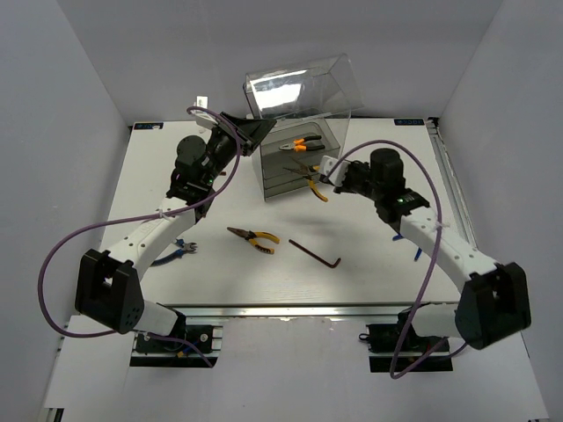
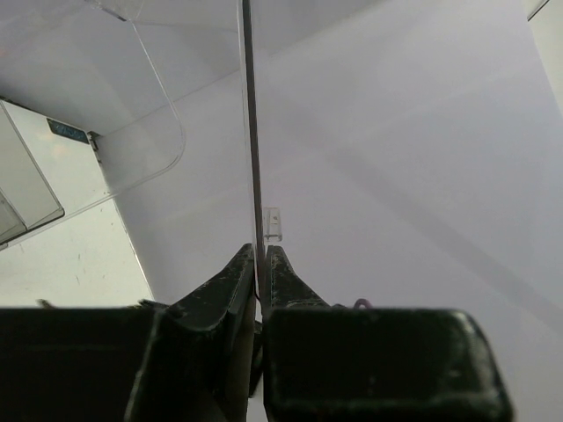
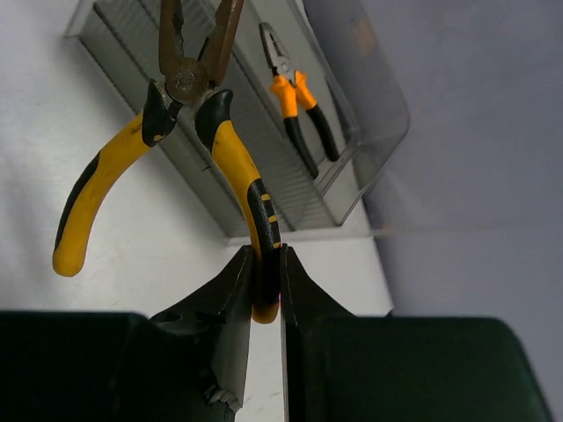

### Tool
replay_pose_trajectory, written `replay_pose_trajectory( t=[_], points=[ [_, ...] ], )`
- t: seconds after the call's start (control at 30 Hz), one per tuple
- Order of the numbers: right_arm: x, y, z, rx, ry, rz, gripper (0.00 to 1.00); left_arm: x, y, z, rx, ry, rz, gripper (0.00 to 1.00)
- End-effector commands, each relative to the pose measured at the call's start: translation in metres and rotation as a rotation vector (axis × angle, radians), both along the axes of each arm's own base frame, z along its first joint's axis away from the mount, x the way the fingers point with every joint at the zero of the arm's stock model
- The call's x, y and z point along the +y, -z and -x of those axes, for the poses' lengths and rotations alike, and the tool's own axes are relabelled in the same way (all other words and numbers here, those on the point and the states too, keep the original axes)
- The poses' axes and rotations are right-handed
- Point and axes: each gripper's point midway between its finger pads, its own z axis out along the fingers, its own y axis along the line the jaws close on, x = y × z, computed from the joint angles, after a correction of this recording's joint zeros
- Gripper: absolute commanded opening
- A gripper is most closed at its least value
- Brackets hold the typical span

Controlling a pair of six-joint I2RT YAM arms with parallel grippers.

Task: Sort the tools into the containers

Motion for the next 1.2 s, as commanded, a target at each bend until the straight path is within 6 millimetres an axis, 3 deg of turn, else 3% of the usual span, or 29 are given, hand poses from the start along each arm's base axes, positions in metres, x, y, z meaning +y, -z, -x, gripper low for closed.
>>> replay_pose_trajectory(
  t=[0.0,0.03,0.1,0.13,0.17,0.23,0.27,0.37,0.6,0.87,1.1,1.17],
  points=[
    [0.015,-0.068,-0.042,-0.346,0.018,0.075,0.0,0.013,-0.055,0.029,-0.149,0.001,0.069,0.16],
    [0.021,-0.087,-0.049,-0.413,0.025,0.064,0.0,0.014,-0.055,0.028,-0.148,-0.003,0.07,0.15],
    [0.031,-0.085,-0.065,-0.451,0.019,0.106,0.0,0.014,-0.055,0.028,-0.148,-0.007,0.072,0.16],
    [0.033,-0.103,-0.072,-0.513,0.032,0.1,0.0,0.015,-0.057,0.028,-0.15,-0.009,0.073,0.16],
    [0.038,-0.094,-0.082,-0.515,0.028,0.122,0.0,0.014,-0.056,0.028,-0.149,-0.009,0.072,0.16],
    [0.044,-0.108,-0.092,-0.586,0.026,0.151,0.0,0.014,-0.056,0.027,-0.149,-0.009,0.073,0.16],
    [0.048,-0.105,-0.1,-0.604,0.028,0.156,0.0,0.014,-0.056,0.027,-0.147,-0.009,0.072,0.16],
    [0.053,-0.118,-0.111,-0.669,0.027,0.176,0.0,0.014,-0.056,0.027,-0.148,-0.009,0.072,0.16],
    [0.065,-0.119,-0.13,-0.767,0.051,0.188,0.0,0.013,-0.056,0.026,-0.147,-0.006,0.07,0.16],
    [0.075,-0.077,-0.15,-0.736,0.039,0.247,0.0,0.011,-0.054,0.024,-0.146,0.002,0.07,0.16],
    [0.081,-0.055,-0.155,-0.659,0.004,0.262,0.0,0.011,-0.054,0.025,-0.146,0.001,0.067,0.16],
    [0.082,-0.049,-0.157,-0.625,0.0,0.266,0.13,0.011,-0.053,0.025,-0.145,0.001,0.066,0.16]
  ],
)
